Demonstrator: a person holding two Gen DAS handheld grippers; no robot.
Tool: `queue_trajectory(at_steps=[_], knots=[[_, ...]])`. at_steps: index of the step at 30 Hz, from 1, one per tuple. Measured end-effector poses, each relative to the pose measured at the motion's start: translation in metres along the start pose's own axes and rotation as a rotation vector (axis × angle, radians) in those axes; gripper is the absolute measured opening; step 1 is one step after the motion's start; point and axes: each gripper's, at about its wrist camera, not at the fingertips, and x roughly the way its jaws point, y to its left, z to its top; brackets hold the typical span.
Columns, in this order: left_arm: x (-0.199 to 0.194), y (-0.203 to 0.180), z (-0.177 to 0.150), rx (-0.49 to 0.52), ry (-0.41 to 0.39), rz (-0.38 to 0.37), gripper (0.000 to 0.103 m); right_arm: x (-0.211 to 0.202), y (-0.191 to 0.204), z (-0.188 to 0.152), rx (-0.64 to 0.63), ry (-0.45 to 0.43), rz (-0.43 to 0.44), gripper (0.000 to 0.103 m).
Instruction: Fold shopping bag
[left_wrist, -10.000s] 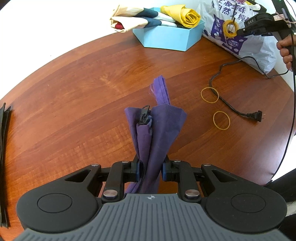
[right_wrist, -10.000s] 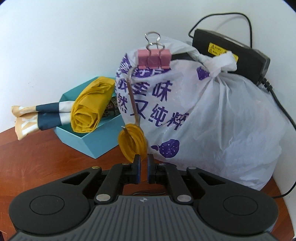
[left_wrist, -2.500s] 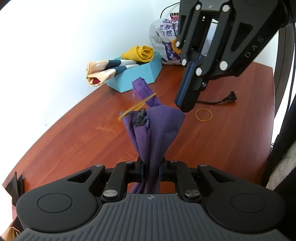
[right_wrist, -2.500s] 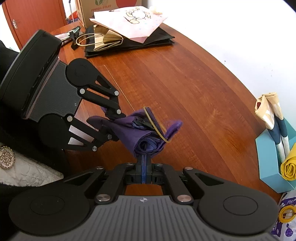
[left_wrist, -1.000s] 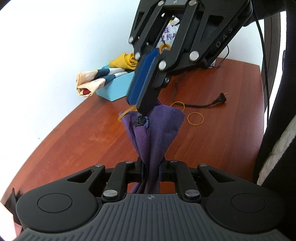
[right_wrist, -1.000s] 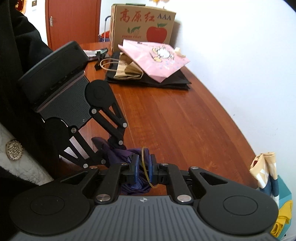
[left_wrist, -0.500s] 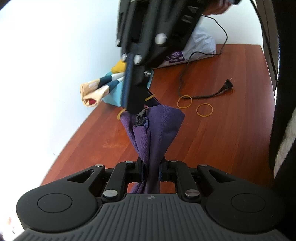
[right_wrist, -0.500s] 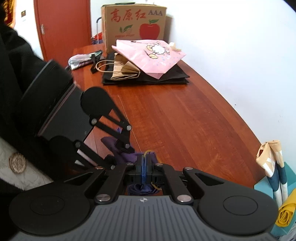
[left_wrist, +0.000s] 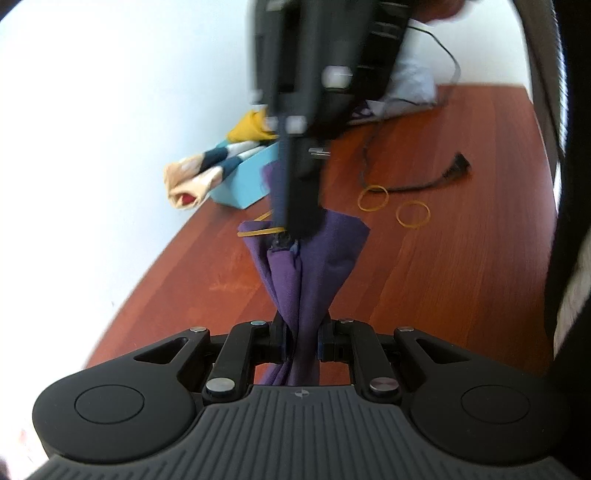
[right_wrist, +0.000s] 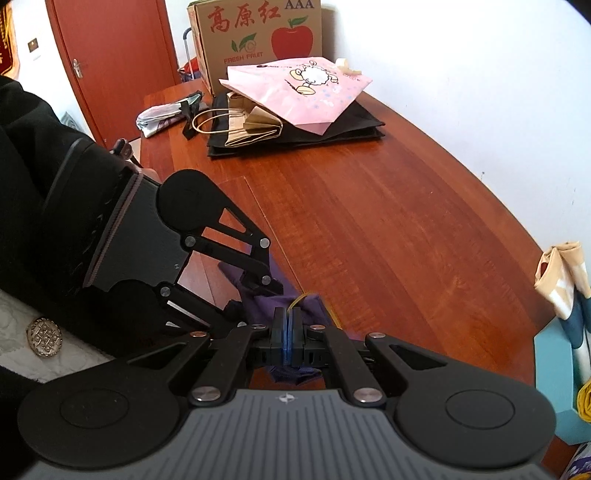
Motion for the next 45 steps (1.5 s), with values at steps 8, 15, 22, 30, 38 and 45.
queue_trajectory(at_steps=[8, 15, 22, 30, 38, 45], knots=[[0.002, 0.019, -0.002, -0.181, 0.024, -0.027, 0.015, -0.002, 0.003, -0.005, 0.006, 0.003, 0.002, 0.000], [0.003, 0.034, -0.005, -0.289, 0.032, -0.038, 0.015, 0.002, 0.006, -0.011, 0.004, 0.037, -0.017, 0.000], [0.005, 0.036, -0.007, -0.363, 0.010, -0.088, 0.014, 0.004, 0.006, -0.018, -0.005, 0.044, -0.055, 0.000], [0.002, 0.049, -0.009, -0.492, -0.042, -0.194, 0.014, 0.003, 0.009, -0.020, -0.044, 0.039, -0.090, 0.000], [-0.013, 0.057, -0.018, -0.572, -0.123, -0.300, 0.013, -0.001, 0.006, -0.019, -0.069, 0.030, -0.097, 0.000], [-0.020, 0.056, -0.021, -0.542, -0.145, -0.356, 0.012, -0.005, 0.006, -0.020, -0.091, 0.021, -0.081, 0.000]])
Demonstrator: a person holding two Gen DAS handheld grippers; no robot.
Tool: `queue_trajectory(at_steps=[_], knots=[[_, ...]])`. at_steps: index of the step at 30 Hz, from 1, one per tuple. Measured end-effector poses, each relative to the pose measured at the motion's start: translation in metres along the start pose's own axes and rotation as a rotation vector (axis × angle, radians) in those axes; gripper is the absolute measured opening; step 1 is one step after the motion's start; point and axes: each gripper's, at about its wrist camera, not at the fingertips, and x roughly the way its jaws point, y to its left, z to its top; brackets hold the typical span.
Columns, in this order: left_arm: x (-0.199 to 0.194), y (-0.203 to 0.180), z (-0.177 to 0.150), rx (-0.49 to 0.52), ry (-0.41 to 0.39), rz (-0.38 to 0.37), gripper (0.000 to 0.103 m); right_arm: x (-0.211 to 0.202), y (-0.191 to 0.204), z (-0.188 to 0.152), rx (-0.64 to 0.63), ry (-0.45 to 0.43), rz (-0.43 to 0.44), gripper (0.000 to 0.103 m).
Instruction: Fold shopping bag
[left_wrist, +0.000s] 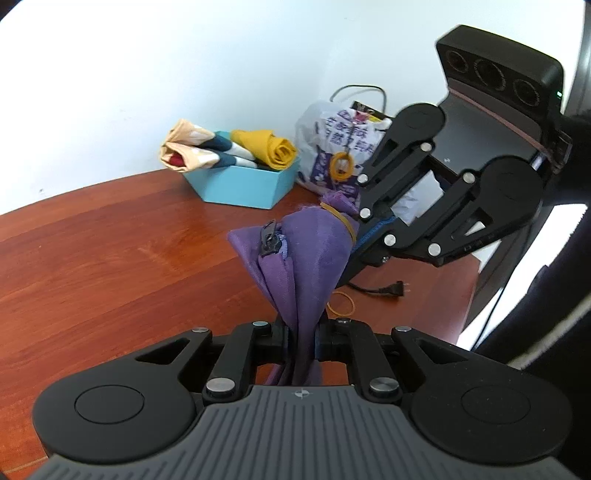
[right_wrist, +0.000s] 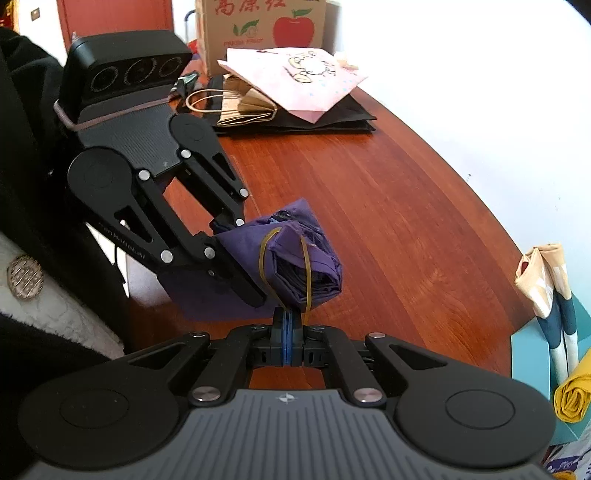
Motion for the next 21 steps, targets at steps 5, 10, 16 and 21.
queue_trajectory(at_steps=[5, 10, 16, 21], knots=[[-0.002, -0.005, -0.002, 0.027, 0.004, 0.017, 0.012, -0.001, -0.004, 0.000, 0.015, 0.001, 0.020, 0.000], [0.002, -0.003, -0.004, -0.010, 0.003, 0.058, 0.012, -0.004, -0.007, -0.001, 0.105, -0.027, -0.006, 0.009], [0.003, 0.008, -0.005, -0.096, -0.014, 0.076, 0.013, -0.007, -0.007, 0.000, 0.204, -0.085, -0.057, 0.013], [0.002, 0.016, -0.004, -0.150, -0.028, 0.067, 0.013, -0.011, -0.005, 0.002, 0.257, -0.129, -0.075, 0.021]])
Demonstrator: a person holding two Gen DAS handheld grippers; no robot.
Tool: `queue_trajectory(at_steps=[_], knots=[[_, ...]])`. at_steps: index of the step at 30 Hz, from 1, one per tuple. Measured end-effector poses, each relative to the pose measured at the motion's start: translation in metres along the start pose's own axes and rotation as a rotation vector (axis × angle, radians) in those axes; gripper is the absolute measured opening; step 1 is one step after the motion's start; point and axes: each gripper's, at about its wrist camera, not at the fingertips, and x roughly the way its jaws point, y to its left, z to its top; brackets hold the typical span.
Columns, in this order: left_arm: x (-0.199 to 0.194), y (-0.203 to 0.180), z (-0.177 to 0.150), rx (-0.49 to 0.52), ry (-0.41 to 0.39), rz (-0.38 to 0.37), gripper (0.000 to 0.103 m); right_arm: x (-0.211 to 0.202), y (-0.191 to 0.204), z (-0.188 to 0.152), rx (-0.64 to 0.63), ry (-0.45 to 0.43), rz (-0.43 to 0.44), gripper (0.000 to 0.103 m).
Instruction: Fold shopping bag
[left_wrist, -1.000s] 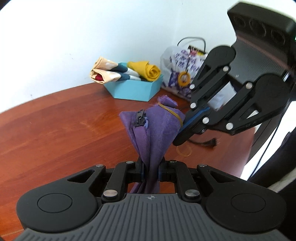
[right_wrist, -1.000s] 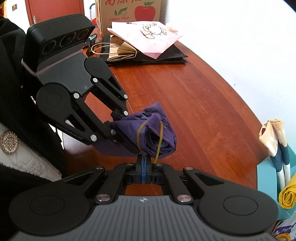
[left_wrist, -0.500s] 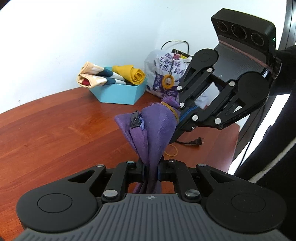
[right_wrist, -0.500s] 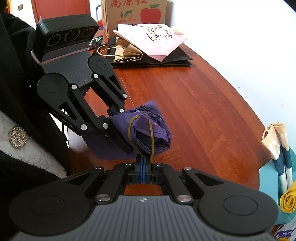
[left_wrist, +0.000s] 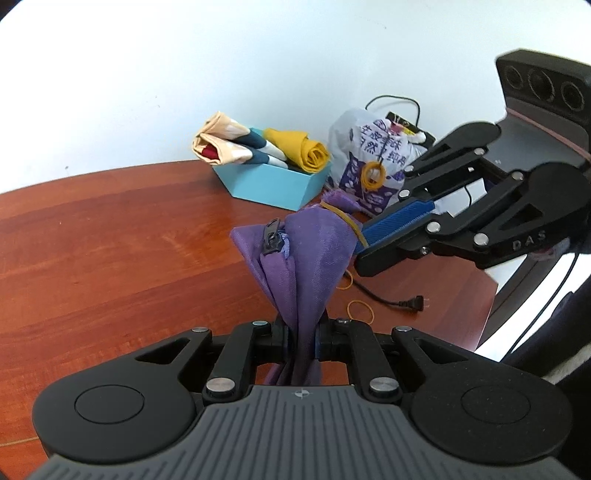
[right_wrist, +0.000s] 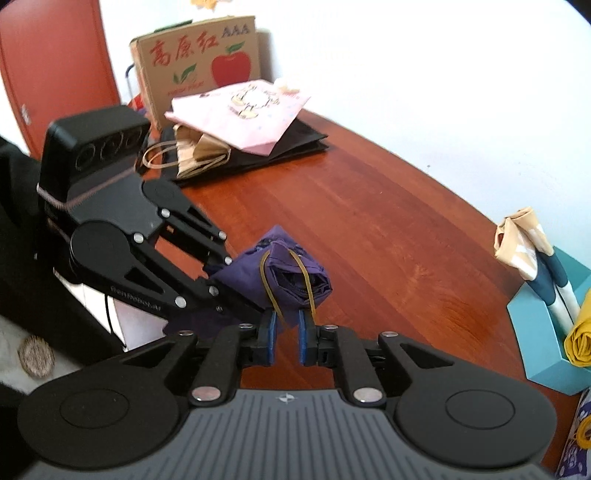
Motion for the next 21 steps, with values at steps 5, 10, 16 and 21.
queue_trajectory(at_steps=[5, 10, 16, 21], knots=[[-0.003, 0.005, 0.002, -0.043, -0.014, -0.012, 0.013, -0.005, 0.004, 0.001, 0.031, -0.036, -0.005, 0.030], [-0.003, 0.010, 0.004, -0.082, -0.022, -0.012, 0.013, -0.011, 0.007, 0.003, 0.068, -0.081, 0.012, 0.030], [0.000, 0.015, 0.005, -0.113, -0.006, -0.026, 0.013, -0.006, 0.014, 0.006, 0.046, -0.073, -0.027, 0.000], [0.000, 0.023, 0.003, -0.178, 0.012, -0.070, 0.013, 0.003, 0.030, 0.005, -0.082, -0.036, -0.086, 0.000]])
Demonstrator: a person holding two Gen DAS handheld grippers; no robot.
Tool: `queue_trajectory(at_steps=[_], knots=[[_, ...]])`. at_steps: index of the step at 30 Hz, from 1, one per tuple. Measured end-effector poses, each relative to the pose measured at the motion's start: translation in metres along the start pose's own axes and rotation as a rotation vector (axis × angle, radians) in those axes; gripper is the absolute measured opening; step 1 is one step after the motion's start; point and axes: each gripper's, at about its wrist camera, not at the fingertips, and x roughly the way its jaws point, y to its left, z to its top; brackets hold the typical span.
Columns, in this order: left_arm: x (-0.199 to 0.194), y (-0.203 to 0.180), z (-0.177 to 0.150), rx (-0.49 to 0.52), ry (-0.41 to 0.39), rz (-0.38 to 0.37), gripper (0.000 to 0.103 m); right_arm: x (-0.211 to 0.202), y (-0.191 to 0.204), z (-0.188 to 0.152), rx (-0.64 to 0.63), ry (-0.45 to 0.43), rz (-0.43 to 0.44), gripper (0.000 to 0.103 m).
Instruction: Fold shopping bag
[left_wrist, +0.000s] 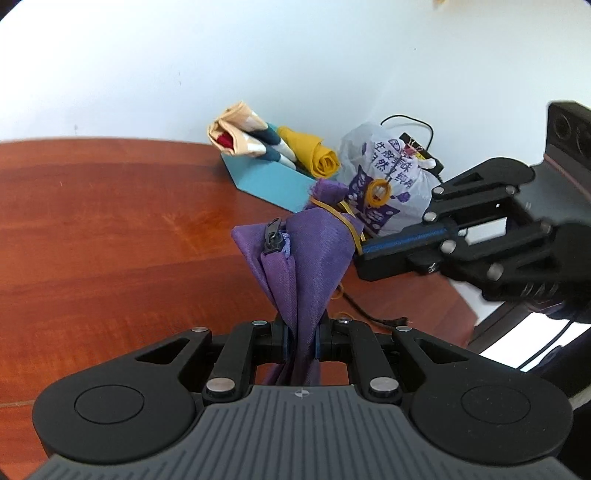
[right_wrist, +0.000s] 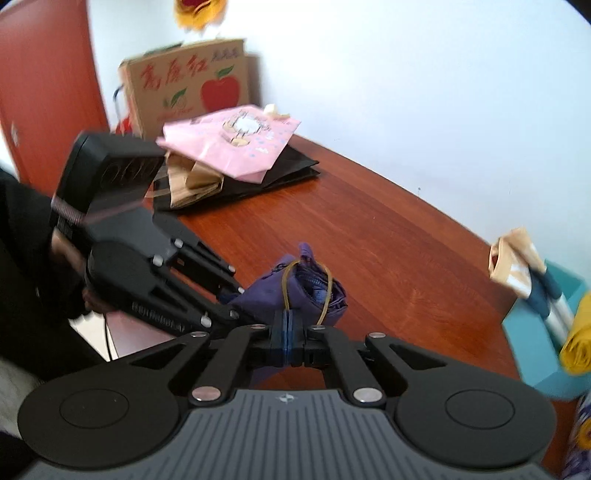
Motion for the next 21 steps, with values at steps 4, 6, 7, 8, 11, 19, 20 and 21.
queue_trajectory(at_steps=[4, 6, 7, 8, 11, 19, 20, 21], knots=[[-0.002, 0.009, 0.000, -0.078, 0.002, -0.046, 0.013, 0.007, 0.009, 0.000, -0.056, 0.023, -0.004, 0.000], [-0.003, 0.014, 0.000, -0.115, 0.005, -0.066, 0.013, 0.010, 0.013, 0.001, -0.069, 0.021, -0.007, 0.000], [-0.003, 0.018, 0.001, -0.137, 0.009, -0.076, 0.013, 0.010, 0.014, 0.002, -0.066, 0.020, -0.006, 0.000], [-0.003, 0.019, 0.001, -0.147, 0.011, -0.079, 0.013, 0.011, 0.014, 0.003, -0.064, 0.019, -0.007, 0.000], [-0.005, 0.023, 0.002, -0.168, 0.008, -0.073, 0.013, 0.010, 0.015, 0.005, -0.059, 0.015, 0.015, 0.000], [-0.010, 0.031, 0.002, -0.230, -0.017, -0.102, 0.014, 0.012, 0.019, 0.005, -0.072, 0.044, 0.042, 0.000], [-0.011, 0.032, 0.002, -0.231, -0.018, -0.111, 0.013, 0.012, 0.019, 0.005, -0.073, 0.047, 0.034, 0.000], [-0.011, 0.031, 0.002, -0.226, -0.017, -0.122, 0.013, 0.013, 0.019, 0.004, -0.076, 0.050, 0.021, 0.000]])
